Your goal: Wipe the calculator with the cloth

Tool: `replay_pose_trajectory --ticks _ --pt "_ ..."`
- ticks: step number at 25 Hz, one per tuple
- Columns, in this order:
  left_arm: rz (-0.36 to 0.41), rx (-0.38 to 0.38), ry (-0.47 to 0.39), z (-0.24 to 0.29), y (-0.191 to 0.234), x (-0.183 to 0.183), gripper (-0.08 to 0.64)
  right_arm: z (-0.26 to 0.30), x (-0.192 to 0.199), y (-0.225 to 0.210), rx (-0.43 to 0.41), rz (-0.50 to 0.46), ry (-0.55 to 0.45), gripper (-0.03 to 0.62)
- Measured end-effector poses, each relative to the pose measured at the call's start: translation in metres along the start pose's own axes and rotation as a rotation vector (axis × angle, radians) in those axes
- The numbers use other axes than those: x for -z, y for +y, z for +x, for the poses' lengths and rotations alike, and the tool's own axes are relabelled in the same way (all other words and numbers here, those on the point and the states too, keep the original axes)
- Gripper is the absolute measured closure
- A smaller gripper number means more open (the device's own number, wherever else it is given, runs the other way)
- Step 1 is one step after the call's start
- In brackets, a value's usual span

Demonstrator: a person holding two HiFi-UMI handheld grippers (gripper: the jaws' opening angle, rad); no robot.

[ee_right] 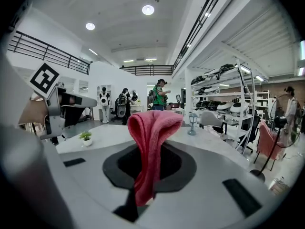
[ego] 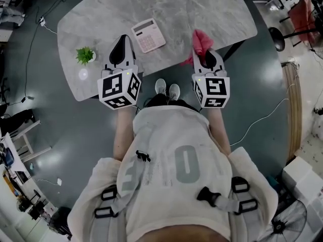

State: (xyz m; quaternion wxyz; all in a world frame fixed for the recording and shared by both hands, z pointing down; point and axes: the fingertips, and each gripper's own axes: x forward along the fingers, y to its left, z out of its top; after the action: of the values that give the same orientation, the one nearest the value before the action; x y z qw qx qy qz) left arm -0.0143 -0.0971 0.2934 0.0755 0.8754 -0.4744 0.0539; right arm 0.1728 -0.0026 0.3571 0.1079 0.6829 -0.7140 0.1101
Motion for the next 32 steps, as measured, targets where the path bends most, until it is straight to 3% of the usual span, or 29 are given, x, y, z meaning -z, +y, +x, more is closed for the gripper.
replay_pose_trajectory --ticks 23,28,32 --pt "-0.066 -0.002 -0.023 0.036 0.079 0.000 0.538 0.074 -0.027 0.051 -0.010 -0.080 0.010 0.537" --pt "-0.082 -0.028 -0.005 0.036 0.085 0.011 0.538 0.087 -0.027 0.052 -0.032 -0.108 0.022 0.537" --pt "-0.090 -0.076 -0.016 0.039 0.091 0.003 0.538 0.105 -0.045 0.047 -0.067 -0.190 0.011 0.538"
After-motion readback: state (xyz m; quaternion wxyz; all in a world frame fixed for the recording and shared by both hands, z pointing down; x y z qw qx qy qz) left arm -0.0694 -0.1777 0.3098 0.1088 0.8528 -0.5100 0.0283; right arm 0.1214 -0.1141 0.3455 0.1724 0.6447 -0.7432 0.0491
